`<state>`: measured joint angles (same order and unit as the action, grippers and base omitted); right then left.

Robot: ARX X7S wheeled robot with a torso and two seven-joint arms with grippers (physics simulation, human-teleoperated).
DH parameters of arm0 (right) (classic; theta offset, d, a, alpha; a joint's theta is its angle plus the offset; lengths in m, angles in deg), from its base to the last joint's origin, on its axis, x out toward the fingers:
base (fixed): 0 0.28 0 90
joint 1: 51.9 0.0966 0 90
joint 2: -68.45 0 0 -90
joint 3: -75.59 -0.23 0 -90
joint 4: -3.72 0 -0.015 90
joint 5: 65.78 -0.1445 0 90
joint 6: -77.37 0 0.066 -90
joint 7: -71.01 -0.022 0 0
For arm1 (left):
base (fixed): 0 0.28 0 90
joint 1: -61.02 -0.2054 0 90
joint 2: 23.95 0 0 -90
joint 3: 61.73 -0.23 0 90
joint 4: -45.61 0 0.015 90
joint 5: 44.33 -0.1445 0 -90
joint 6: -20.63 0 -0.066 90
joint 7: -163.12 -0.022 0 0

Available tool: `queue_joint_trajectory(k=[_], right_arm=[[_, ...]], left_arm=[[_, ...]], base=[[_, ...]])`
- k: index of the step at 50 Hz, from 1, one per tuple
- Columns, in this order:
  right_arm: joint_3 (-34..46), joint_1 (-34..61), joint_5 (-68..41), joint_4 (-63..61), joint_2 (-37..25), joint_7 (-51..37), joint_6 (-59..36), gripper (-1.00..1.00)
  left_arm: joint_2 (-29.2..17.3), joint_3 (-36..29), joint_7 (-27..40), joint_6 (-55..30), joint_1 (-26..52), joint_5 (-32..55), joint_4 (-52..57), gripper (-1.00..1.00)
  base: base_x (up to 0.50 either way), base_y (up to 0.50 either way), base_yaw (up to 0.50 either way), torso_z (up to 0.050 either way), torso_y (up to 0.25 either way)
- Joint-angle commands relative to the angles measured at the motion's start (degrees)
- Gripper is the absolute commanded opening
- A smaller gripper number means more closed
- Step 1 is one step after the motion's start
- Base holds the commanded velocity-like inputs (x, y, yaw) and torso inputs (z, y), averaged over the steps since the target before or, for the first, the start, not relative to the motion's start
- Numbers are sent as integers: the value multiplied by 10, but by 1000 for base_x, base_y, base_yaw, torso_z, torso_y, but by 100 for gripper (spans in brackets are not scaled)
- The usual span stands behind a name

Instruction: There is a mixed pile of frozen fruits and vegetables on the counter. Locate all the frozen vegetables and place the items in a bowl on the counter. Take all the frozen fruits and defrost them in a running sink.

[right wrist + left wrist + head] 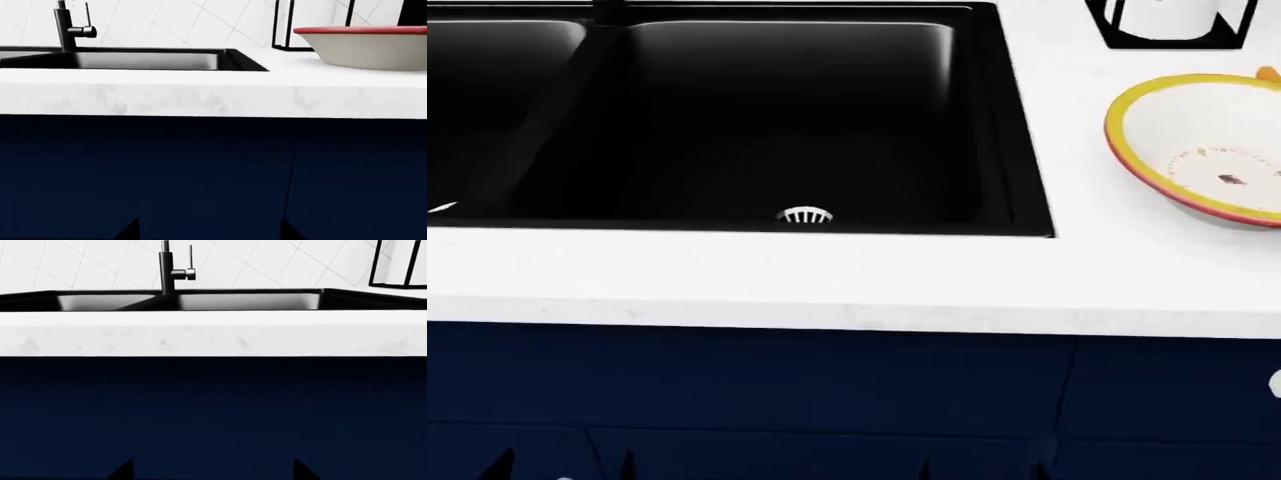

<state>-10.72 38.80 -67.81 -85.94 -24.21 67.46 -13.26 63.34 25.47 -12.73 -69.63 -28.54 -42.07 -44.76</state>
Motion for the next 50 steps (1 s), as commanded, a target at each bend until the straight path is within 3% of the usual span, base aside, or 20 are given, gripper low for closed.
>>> queue_joint_trajectory(k=[1,50], right_arm=[[12,1,-9,2,-11,-17,-2,100],[47,8,-36,3,-41,-52,-7,100]], left_arm=[[-10,-12,14,8,-2,14,-1,100],[-38,-40,39,15,0,61,-1,100]], base=[[0,-500,0,0,0],[0,-500,0,0,0]])
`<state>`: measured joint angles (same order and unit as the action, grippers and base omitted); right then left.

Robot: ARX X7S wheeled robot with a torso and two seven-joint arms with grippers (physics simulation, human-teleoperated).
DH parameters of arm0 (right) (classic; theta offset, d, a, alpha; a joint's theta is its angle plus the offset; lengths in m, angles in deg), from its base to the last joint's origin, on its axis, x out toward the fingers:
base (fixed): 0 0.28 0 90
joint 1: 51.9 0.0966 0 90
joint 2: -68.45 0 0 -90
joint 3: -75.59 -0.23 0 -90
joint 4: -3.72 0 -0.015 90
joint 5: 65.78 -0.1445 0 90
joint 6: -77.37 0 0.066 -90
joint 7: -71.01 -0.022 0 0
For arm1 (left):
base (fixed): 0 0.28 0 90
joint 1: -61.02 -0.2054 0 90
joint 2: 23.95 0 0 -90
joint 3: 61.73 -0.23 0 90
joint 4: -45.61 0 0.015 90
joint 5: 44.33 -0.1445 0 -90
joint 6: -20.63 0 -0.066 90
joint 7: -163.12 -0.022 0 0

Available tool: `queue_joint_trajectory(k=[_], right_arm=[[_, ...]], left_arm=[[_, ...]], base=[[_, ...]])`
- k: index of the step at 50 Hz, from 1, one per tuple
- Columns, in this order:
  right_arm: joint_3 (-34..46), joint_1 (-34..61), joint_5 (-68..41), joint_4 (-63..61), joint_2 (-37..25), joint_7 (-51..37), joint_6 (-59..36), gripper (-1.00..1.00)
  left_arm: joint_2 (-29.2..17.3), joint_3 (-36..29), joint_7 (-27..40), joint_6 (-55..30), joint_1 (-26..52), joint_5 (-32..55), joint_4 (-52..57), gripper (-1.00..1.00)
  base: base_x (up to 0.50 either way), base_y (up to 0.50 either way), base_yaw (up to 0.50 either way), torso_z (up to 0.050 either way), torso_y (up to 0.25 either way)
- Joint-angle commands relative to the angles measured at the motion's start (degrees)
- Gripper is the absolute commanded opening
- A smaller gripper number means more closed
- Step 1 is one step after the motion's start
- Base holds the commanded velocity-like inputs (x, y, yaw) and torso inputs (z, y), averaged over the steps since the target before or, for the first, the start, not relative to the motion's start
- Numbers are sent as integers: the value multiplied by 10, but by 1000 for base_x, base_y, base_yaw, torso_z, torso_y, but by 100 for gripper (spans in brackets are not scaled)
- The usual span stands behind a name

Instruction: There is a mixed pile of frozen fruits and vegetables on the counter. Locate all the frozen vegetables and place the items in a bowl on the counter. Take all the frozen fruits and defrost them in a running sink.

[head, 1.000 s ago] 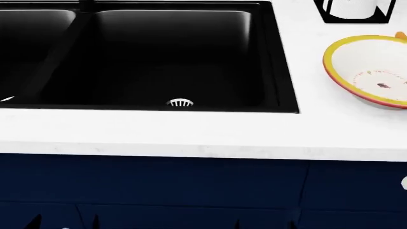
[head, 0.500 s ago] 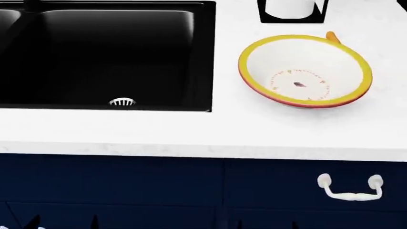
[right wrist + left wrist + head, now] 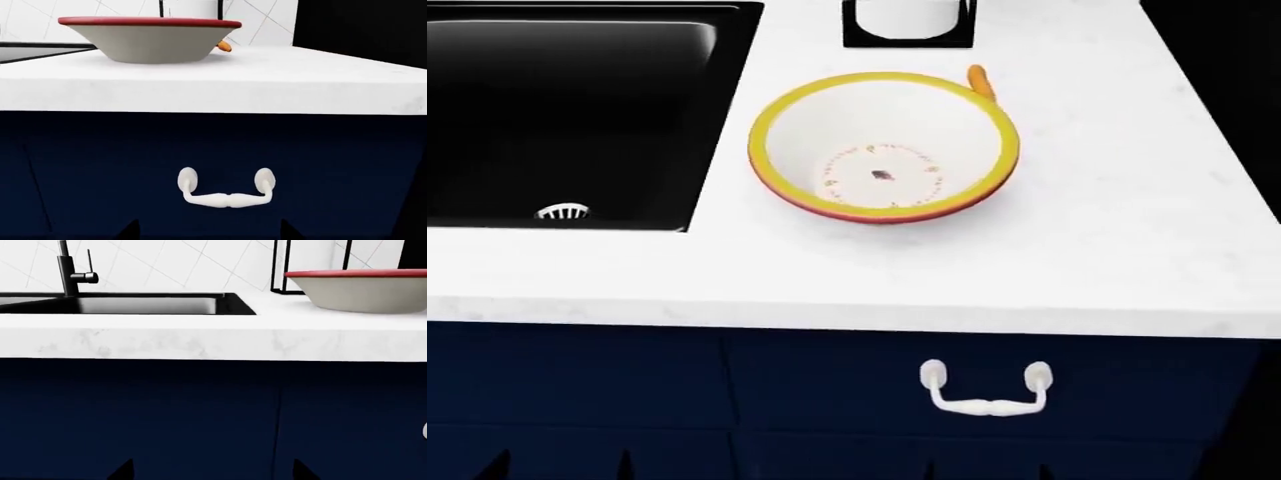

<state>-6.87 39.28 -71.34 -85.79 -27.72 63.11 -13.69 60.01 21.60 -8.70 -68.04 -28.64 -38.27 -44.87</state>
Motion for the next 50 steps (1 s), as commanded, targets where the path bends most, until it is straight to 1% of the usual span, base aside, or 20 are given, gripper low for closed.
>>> queue_joint_trajectory(k=[1,5,30,40,43,46,47,48,50], right_arm=[[9,3,-1,1,-6,-9,-2,100],[13,6,5,3,-8,-18,-5,100],[25,4,2,0,-18,-34,-6,100],[30,5,-1,2,-21,-39,-4,100],[32,5,-1,1,-22,-40,-4,100],[34,6,-4,-12,-25,-39,-18,100],[36,10,-25,-27,-28,-20,-35,100],[35,11,-21,-32,-30,-26,-36,100],[27,24,-20,-80,-36,-40,-81,100]], left_arm=[[-5,-2,-1,-2,2,24,-1,100],[-6,-8,-2,5,3,24,-1,100],[-20,-25,11,15,1,20,0,100],[-24,-25,12,18,-1,32,0,100],[-23,-23,22,7,1,31,1,100],[-23,-25,21,1,4,37,8,100],[-21,-17,36,16,6,28,15,100],[-25,-20,32,9,5,29,22,100],[-30,-23,32,-61,14,48,64,100]], base=[[0,-500,0,0,0],[0,-442,0,17,52],[0,0,0,50,92],[0,0,0,50,80],[0,0,0,50,70],[0,0,0,0,0],[0,0,0,0,0],[0,0,0,0,0],[0,0,0,0,0]])
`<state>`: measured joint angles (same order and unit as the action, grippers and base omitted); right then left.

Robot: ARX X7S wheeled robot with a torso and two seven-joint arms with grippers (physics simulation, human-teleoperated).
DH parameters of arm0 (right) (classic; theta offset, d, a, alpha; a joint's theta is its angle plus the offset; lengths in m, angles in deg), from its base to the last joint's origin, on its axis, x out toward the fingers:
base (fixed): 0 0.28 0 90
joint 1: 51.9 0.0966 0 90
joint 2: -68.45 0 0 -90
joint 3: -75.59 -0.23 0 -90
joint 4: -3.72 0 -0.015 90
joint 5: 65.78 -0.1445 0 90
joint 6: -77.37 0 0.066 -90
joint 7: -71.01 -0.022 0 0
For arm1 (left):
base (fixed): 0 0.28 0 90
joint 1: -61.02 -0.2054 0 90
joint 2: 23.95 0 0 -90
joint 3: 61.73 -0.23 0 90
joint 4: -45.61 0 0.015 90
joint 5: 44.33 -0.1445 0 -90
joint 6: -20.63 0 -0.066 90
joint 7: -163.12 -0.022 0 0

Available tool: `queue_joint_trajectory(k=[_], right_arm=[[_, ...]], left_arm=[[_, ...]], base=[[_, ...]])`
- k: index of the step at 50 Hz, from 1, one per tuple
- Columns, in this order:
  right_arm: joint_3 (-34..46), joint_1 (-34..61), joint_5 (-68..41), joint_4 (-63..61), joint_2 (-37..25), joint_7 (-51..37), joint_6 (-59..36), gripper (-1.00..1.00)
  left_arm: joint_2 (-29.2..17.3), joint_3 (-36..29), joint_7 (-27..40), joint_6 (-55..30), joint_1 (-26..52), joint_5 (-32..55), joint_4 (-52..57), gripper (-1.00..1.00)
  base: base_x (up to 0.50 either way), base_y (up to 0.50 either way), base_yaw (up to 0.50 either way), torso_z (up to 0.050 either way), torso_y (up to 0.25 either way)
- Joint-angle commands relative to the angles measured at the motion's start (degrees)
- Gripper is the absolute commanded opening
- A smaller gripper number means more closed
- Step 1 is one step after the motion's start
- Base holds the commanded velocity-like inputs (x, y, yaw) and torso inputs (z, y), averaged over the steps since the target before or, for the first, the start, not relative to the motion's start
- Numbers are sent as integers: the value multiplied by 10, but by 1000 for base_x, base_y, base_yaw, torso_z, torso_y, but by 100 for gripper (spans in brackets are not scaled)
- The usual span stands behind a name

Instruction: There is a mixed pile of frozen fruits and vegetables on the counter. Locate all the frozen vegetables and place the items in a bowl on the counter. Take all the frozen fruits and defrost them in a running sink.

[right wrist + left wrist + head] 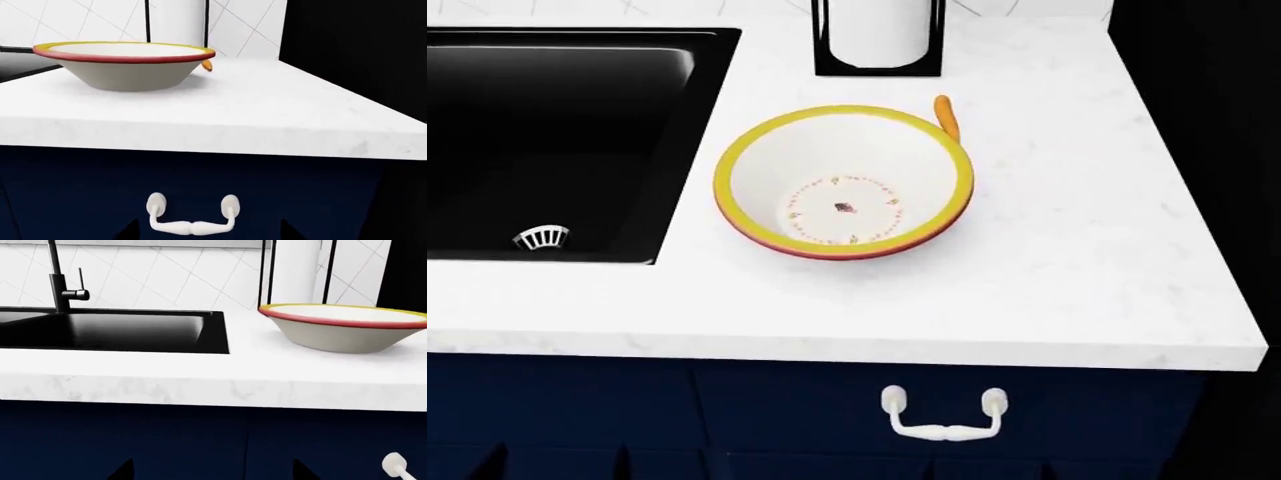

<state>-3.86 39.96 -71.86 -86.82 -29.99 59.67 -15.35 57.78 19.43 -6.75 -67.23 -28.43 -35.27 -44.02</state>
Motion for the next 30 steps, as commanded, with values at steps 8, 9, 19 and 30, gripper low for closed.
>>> queue_joint_trajectory(k=[8,9,19,30], right_arm=[[-21,60,-25,-246,-46,-30,-228,100],[-27,63,-29,-266,-50,-32,-246,100],[-109,134,-145,-484,-96,-45,-526,100],[-123,97,-155,-508,-119,-46,-551,100]], left_arm=[[-43,1,36,-281,44,67,265,100],[-47,0,37,-301,51,72,279,100],[-75,64,66,-517,99,179,427,100],[-91,101,77,-590,114,230,484,100]], base=[[0,0,0,0,0],[0,0,0,0,0],[0,0,0,0,0],[0,0,0,0,0]])
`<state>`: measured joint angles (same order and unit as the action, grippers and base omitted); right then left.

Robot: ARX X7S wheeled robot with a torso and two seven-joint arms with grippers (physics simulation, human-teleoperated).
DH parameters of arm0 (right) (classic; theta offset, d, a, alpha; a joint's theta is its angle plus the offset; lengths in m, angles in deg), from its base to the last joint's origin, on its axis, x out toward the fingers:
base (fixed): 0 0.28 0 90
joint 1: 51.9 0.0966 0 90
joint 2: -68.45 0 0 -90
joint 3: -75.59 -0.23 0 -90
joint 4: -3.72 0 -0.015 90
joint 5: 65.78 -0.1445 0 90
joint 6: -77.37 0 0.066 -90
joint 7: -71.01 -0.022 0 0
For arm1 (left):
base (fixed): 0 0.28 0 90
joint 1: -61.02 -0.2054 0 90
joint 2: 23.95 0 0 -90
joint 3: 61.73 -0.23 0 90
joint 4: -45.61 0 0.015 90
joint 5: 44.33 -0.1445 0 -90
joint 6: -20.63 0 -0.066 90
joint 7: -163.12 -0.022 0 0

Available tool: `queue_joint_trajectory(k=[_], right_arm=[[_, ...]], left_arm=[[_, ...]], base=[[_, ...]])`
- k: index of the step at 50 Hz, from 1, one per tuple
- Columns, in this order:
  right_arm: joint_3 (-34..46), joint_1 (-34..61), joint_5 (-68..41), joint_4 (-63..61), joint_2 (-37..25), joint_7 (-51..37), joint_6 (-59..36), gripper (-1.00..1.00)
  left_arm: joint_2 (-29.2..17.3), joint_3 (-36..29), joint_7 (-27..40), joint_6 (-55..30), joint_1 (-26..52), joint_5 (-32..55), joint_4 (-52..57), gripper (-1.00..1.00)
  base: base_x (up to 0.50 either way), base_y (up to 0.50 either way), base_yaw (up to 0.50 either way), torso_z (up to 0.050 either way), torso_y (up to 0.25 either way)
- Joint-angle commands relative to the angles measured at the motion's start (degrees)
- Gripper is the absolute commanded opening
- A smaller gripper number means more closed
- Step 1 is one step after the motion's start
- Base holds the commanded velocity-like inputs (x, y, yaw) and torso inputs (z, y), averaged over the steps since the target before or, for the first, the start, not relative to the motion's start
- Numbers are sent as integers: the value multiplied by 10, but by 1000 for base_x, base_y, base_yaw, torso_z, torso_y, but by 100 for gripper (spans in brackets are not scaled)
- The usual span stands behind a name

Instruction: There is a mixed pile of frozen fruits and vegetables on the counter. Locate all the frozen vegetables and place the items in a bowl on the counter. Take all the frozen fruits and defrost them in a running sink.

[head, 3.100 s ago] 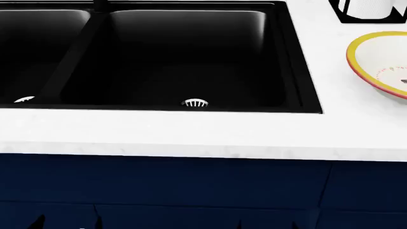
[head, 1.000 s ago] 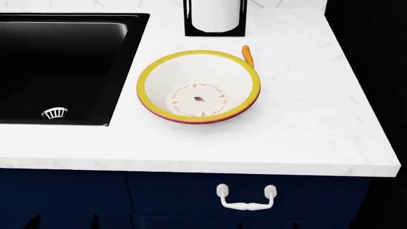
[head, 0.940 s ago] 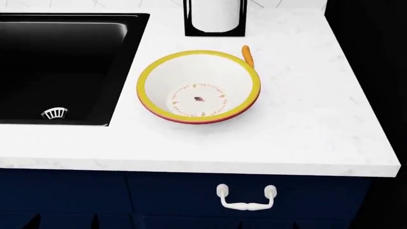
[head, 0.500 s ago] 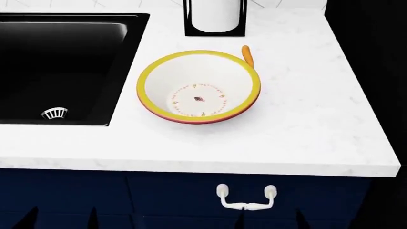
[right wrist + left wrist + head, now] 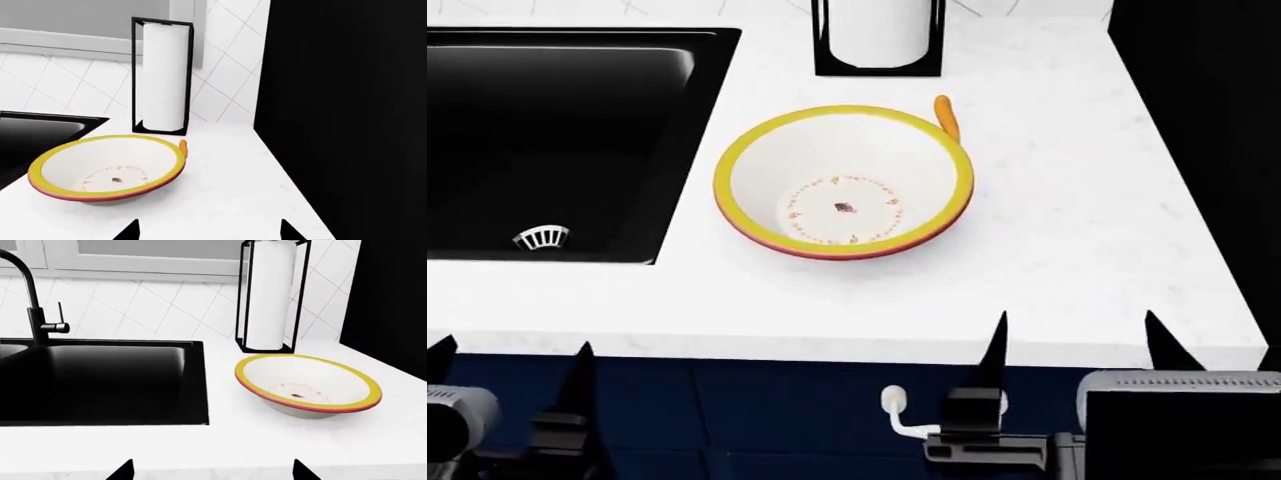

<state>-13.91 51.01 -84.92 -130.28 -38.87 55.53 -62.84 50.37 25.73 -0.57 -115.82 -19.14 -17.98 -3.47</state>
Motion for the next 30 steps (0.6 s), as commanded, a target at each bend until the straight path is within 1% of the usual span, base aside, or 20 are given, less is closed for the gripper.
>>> queue_joint_trajectory(k=[1,3,5,8,10,13,14,16,19,22,25,30], right_arm=[[-32,-4,-33,-81,-32,-3,-91,100],[-40,0,-43,-95,-35,-2,-106,100],[-56,4,-57,-114,-45,1,-133,100],[-74,9,-70,-124,-41,2,-147,100],[-69,10,-69,-124,-45,1,-146,100],[-73,11,-76,-130,-43,-2,-151,100],[-71,10,-76,-131,-44,-2,-151,100],[-68,8,-77,-134,-45,-4,-151,100],[-77,12,-87,-144,-46,-5,-158,100],[-82,15,-97,-154,-49,-11,-163,100],[-82,12,-99,-151,-53,-15,-156,100],[-85,8,-104,-147,-56,-17,-142,100]], left_arm=[[-18,44,16,-106,21,60,83,100],[-20,50,15,-104,15,63,85,100],[-22,40,14,-96,16,54,76,100],[-26,66,13,-101,22,66,71,100],[-27,75,14,-105,21,73,75,100],[-34,59,6,-94,19,63,65,100],[-30,77,5,-93,24,70,52,100],[-31,73,5,-87,21,65,47,100],[-31,63,6,-89,21,64,50,100],[-33,72,7,-94,22,72,55,100],[-34,79,8,-98,20,79,62,100],[-34,72,11,-99,23,78,60,100]], base=[[0,0,0,0,0],[0,0,0,0,0],[0,0,0,0,0],[0,0,0,0,0],[0,0,0,0,0],[83,0,0,0,0],[117,0,0,0,0],[127,0,0,0,0],[204,0,0,0,0],[202,0,0,0,0],[212,0,0,0,0],[273,0,0,0,0]])
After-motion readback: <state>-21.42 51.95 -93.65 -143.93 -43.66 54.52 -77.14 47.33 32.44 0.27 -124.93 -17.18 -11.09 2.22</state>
